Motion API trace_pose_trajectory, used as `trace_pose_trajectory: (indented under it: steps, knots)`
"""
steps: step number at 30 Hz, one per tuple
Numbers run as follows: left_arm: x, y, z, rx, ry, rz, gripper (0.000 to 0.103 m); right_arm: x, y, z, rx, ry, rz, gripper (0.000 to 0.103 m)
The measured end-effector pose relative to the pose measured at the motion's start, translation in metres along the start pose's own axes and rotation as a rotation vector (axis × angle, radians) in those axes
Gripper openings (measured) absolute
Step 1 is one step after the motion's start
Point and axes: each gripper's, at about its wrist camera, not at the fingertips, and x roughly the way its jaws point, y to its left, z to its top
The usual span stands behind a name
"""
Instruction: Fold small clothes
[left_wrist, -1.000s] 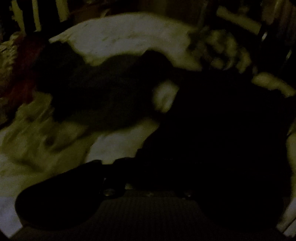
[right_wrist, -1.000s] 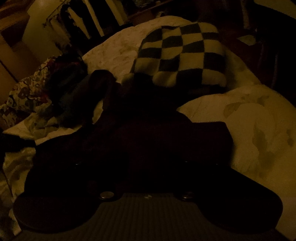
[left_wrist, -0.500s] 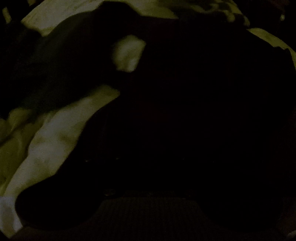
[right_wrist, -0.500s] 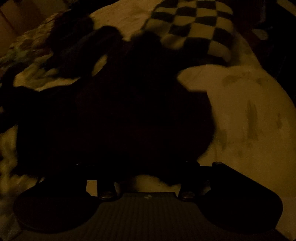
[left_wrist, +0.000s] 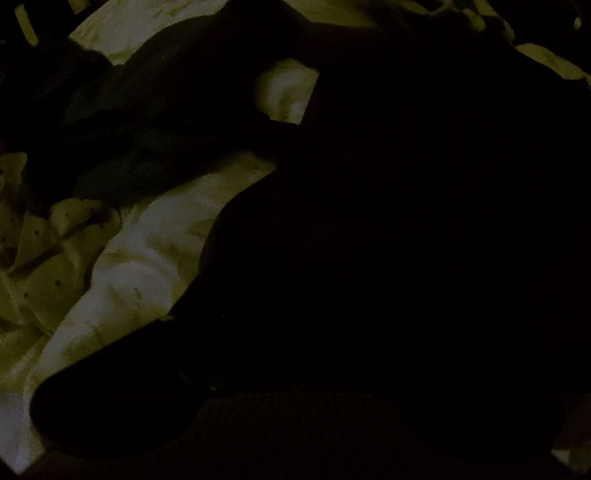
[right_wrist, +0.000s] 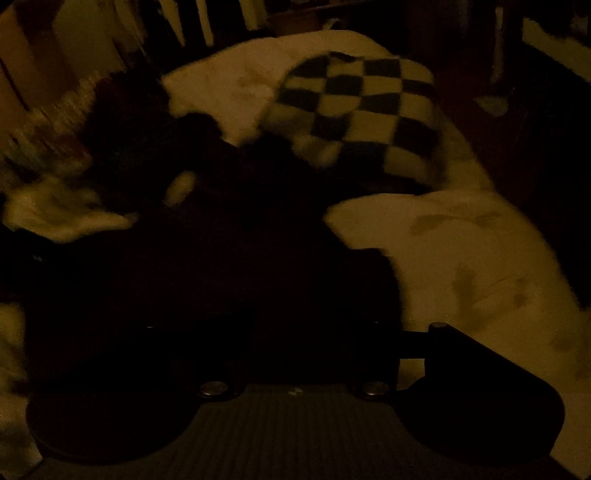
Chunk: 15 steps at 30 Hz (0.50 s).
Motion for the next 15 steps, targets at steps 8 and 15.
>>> trace_pose_trajectory:
  steps: [8,15]
  knots:
    - [-0.020,0.005,0.006,-0.056,-0.031,-0.025,0.052,-0.021,-0.028,0.005,0.101,-0.121,-0.085,0.076]
    - [-0.069,0.006,0.025,-0.123,-0.238,-0.050,0.068,-0.016,0.029,0.016,-0.083,-0.097,0.011,0.094]
